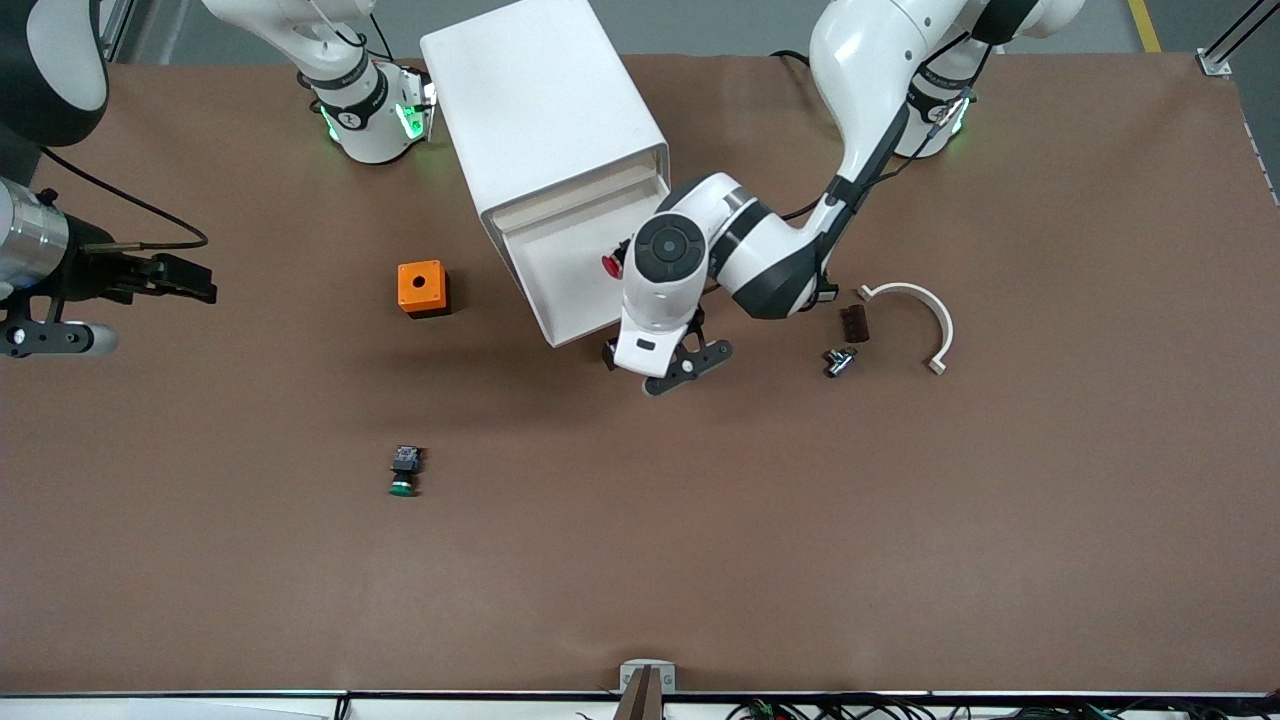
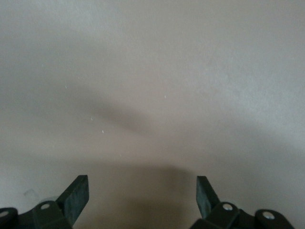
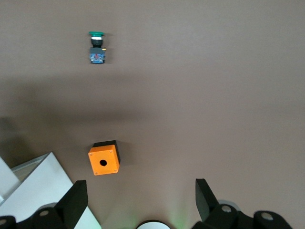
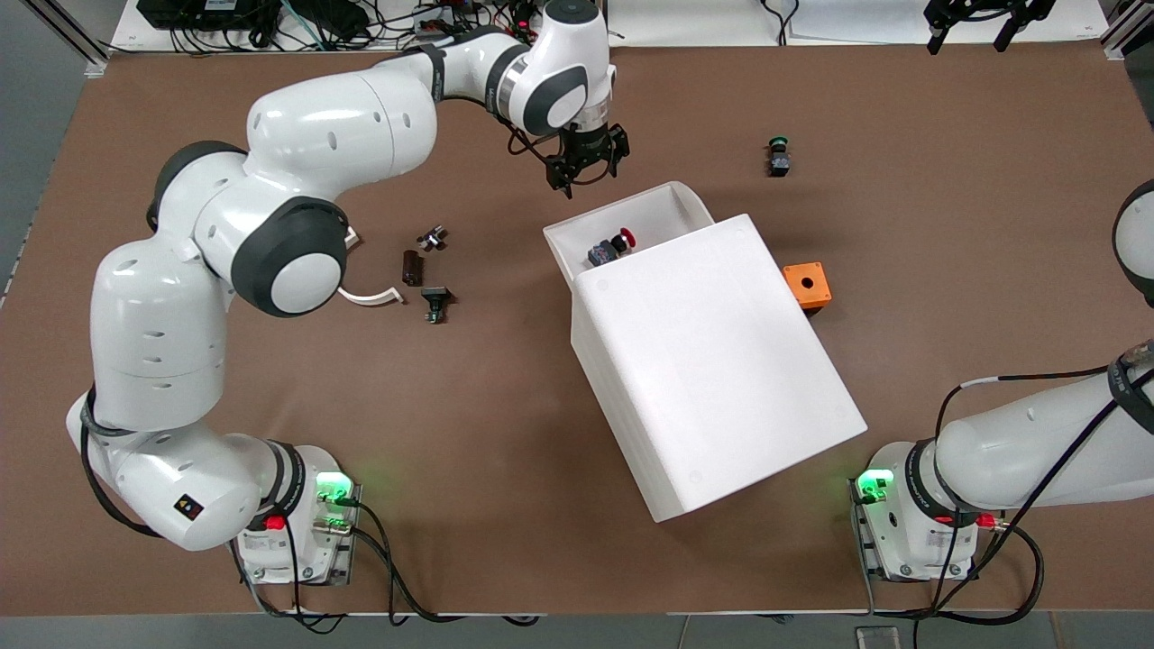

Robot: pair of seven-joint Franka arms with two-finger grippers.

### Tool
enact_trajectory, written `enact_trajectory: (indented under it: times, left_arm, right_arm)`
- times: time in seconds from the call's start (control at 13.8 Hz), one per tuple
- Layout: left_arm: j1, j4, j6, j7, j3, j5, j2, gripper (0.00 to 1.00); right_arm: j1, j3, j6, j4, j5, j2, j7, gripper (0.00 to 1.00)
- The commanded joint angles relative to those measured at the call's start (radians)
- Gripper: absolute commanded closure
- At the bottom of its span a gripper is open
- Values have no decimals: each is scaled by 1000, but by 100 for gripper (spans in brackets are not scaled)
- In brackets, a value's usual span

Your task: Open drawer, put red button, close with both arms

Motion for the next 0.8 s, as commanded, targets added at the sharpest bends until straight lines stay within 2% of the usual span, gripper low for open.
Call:
enact_trajectory:
  times: [0.0, 0.15, 0.73]
  left_arm:
    - [-33, -25, -31, -35, 3, 19, -22, 1]
    - [-53, -25, -51, -35, 0, 12, -22, 1]
    - [-164, -27, -90, -118, -14, -11, -21, 1]
  right_arm:
    - [-53, 18, -15, 41, -34, 17, -15, 0]
    - [-92, 20, -16, 44, -26, 14, -29, 0]
    - [-76, 32, -82, 42, -12, 0, -29, 0]
